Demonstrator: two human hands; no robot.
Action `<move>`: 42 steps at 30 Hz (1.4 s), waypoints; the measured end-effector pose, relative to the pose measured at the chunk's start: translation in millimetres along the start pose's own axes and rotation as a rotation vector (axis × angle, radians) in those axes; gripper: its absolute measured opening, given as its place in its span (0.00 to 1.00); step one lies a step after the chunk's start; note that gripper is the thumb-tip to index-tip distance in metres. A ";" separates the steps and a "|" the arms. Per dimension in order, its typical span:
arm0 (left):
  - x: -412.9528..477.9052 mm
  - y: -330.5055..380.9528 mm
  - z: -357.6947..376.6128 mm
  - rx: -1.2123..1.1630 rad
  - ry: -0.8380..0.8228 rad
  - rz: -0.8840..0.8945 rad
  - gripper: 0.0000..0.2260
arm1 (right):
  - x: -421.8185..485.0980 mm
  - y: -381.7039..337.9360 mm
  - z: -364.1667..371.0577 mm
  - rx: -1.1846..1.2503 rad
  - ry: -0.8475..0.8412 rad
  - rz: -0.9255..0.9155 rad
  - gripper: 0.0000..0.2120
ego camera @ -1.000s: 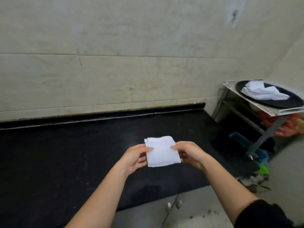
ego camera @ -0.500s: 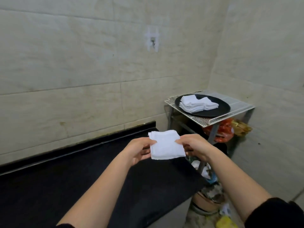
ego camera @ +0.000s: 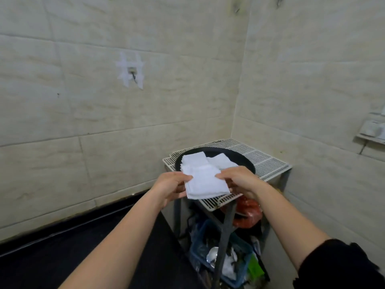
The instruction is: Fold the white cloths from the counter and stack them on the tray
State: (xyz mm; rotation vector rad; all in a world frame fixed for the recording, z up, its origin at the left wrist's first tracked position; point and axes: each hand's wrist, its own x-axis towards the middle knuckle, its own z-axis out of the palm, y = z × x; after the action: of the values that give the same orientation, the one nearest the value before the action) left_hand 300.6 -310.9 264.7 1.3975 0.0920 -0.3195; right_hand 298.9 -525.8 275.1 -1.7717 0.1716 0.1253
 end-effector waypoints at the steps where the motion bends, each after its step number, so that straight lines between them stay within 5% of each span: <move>1: 13.5 3.1 9.8 0.011 0.013 0.008 0.08 | 14.6 -1.9 -11.7 -0.001 -0.011 -0.004 0.04; 15: 202.3 42.3 134.3 0.202 0.419 0.146 0.09 | 221.9 -6.6 -135.4 0.001 -0.123 0.026 0.02; 27: 254.3 11.9 142.3 1.028 0.598 0.185 0.14 | 277.9 36.8 -136.7 -0.107 -0.263 0.122 0.08; 36: 245.2 -9.8 145.5 1.299 0.618 0.120 0.12 | 273.6 47.0 -129.6 -0.389 -0.132 -0.092 0.08; 42: 219.8 -7.6 138.8 1.194 0.667 0.352 0.09 | 255.7 23.2 -118.5 -0.683 0.065 -0.390 0.09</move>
State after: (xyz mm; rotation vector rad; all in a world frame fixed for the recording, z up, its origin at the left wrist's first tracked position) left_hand 490.9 -484.0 226.9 2.6158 0.2173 0.5040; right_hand 544.8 -658.5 231.6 -2.4535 -0.1987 -0.1783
